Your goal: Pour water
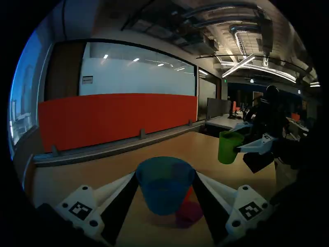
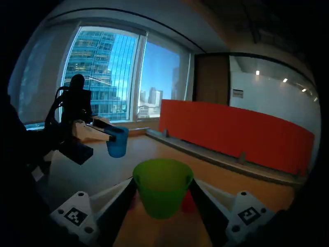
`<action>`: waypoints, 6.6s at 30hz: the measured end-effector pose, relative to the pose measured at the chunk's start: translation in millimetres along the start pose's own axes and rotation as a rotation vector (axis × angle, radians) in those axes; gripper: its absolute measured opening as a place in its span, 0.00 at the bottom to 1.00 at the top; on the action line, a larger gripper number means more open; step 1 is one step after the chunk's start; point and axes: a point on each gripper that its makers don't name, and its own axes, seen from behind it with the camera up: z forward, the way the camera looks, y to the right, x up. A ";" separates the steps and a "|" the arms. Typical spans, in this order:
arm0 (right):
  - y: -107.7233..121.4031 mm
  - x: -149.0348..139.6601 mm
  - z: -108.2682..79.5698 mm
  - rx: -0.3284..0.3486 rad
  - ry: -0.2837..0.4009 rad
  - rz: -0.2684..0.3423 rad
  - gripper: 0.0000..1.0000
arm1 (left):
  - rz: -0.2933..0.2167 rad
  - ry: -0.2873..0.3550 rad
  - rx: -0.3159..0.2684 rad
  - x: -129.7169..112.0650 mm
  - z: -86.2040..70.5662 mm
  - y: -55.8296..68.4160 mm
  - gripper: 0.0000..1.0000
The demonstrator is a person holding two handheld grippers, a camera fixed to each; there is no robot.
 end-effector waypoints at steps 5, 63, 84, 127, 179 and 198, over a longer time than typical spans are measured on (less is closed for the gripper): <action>-0.7 3.3 2.6 0.006 0.013 0.005 0.91 | 0.010 0.021 0.002 3.7 -2.0 4.5 0.88; -55.7 20.8 39.7 0.191 0.061 0.025 0.91 | 0.515 0.135 0.127 101.6 -3.1 36.2 0.88; -76.6 18.3 54.6 0.250 0.064 0.030 0.91 | 0.709 0.114 0.152 115.4 1.1 45.0 0.88; -94.2 26.6 65.8 0.295 0.074 0.018 0.90 | 1.054 0.104 0.189 131.2 7.0 66.3 0.87; -91.9 33.8 62.7 0.293 0.083 -0.007 0.90 | 1.279 0.097 0.238 138.5 2.6 73.6 0.87; -92.4 35.0 61.4 0.289 0.083 -0.013 0.90 | 1.353 0.096 0.258 145.4 2.6 72.9 0.87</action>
